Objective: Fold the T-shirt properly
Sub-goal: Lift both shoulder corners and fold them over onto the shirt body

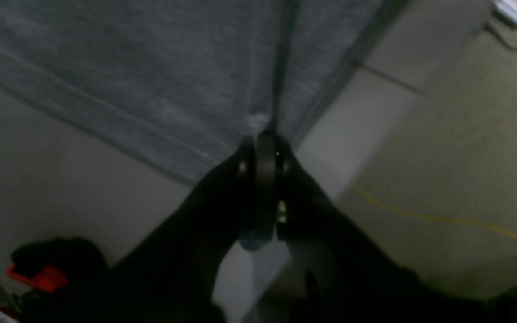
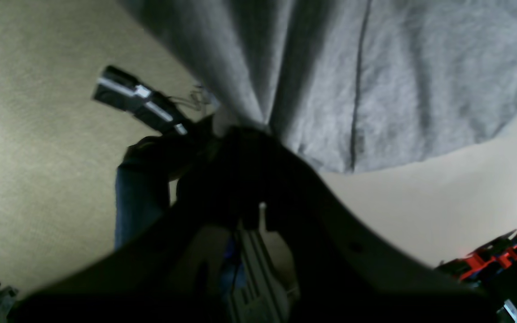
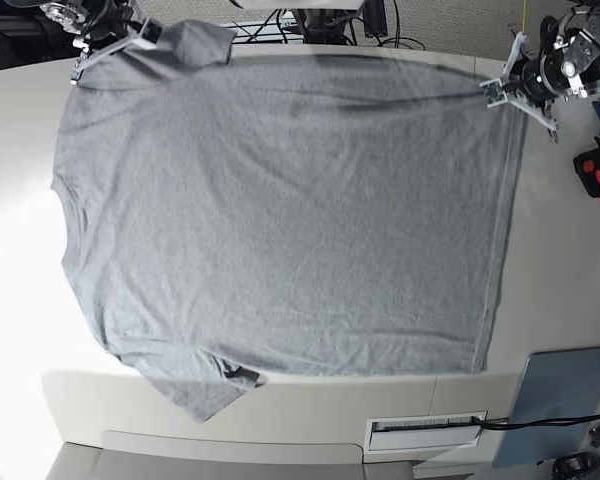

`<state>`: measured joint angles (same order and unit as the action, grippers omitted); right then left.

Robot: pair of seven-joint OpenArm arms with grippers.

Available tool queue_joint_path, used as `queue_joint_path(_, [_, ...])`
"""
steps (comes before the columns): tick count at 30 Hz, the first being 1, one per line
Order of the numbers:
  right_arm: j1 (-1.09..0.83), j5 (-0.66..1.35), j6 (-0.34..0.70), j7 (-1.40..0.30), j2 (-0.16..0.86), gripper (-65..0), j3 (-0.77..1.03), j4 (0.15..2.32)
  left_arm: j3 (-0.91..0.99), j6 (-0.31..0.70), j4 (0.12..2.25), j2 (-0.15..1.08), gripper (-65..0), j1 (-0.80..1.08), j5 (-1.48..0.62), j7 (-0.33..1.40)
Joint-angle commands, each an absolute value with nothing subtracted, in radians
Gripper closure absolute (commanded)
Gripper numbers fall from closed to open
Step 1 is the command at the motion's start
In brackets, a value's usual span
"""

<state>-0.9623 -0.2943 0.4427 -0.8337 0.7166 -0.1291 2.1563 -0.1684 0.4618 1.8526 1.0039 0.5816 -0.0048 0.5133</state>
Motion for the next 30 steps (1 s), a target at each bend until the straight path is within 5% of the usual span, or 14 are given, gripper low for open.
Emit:
queue_joint_path(1, [-0.97, -0.307, 0.437, -0.841, 0.728, 0.0, -0.122, 2.179, -0.16, 0.46, 1.872, 1.031, 0.0, 0.588, -0.002, 0.516])
queue_joint_path(16, [-0.845, -0.309, 0.345, -0.791, 0.728, 0.0, 0.055, 2.216, 0.002, 0.4, 1.901, 1.023, 0.0, 0.579, -0.083, 0.463])
queue_joint_path(30, [-0.564, -0.23, 0.357, -0.7, 0.69, 0.0, 0.053, 2.058, 0.061, 0.392, 1.804, 0.812, 0.0, 0.432, -0.083, 0.372])
